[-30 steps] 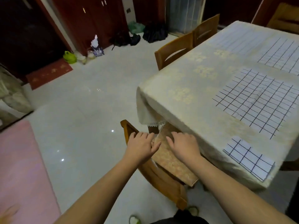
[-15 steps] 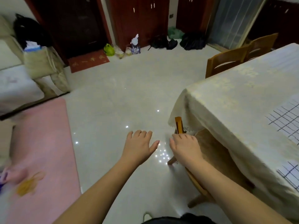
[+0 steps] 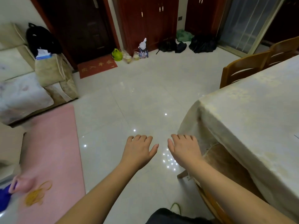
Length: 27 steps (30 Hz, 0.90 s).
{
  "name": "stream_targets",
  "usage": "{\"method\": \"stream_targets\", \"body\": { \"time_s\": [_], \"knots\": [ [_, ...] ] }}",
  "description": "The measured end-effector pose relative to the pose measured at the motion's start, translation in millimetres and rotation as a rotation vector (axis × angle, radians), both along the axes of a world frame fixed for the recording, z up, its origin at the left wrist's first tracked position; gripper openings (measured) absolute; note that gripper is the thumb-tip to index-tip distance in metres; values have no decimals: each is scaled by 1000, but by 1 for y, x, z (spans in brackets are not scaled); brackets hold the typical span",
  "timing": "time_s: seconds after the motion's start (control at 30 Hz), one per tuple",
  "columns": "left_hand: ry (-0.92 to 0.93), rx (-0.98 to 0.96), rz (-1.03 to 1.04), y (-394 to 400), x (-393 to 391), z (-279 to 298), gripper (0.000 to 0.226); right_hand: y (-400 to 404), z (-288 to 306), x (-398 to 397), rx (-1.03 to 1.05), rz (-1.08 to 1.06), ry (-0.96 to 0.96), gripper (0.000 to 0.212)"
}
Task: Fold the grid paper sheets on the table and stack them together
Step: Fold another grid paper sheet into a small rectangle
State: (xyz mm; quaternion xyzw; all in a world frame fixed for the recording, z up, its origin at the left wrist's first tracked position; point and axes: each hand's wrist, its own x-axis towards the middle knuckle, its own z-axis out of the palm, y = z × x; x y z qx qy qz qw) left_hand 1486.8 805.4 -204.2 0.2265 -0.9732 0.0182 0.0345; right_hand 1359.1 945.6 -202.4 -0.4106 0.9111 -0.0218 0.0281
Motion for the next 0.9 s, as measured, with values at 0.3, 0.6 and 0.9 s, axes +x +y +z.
{"method": "stream_targets", "body": {
  "time_s": [0.3,0.6,0.9],
  "knots": [
    [-9,36,44,-64,-58,9,55,-69,-3,-58,6,23,-59,52],
    [-100,105,-34,-174,-119,-19,74,-169,-23,-106,30,-95,-84,66],
    [-168,148,-103,-280,-177,-18,60,-264,-8,-153,50,-144,-71,46]
  ]
}}
